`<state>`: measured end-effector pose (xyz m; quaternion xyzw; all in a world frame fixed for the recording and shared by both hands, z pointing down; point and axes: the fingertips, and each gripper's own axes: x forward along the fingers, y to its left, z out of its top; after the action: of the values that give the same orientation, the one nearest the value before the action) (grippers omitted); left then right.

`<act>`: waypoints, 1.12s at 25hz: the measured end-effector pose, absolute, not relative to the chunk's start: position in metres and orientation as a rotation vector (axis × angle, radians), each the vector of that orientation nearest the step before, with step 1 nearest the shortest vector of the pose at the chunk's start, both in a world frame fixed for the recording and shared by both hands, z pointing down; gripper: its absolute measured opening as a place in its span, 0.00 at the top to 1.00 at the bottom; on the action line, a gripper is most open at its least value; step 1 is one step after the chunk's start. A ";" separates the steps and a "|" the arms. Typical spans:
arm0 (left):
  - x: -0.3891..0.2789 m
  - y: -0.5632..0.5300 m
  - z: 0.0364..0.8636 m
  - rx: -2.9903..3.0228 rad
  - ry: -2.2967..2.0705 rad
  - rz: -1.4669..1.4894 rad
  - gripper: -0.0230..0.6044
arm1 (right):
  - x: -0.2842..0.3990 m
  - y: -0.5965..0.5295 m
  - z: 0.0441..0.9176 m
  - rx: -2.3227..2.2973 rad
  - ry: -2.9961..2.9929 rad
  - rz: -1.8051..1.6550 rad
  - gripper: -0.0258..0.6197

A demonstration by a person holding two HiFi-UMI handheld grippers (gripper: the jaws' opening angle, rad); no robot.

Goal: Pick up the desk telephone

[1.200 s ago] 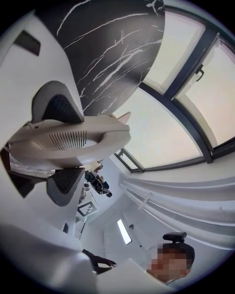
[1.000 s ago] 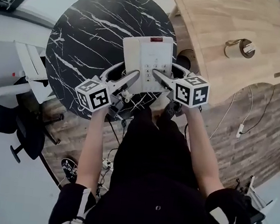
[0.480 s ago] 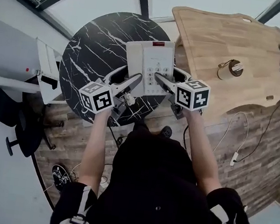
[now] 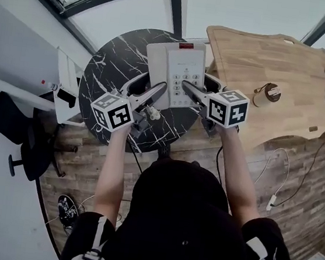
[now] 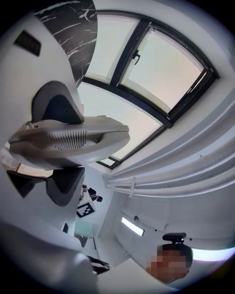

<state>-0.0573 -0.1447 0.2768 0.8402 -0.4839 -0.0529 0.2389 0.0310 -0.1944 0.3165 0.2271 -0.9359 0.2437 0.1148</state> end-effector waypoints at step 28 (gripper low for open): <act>-0.070 -0.142 0.213 2.437 -1.406 -0.149 0.46 | 0.016 -0.197 0.249 0.696 -2.888 0.525 0.48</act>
<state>-0.0703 -0.1420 0.2135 0.8536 -0.4924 -0.0521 0.1615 0.0160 -0.1966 0.2494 0.2304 -0.9555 0.1736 0.0624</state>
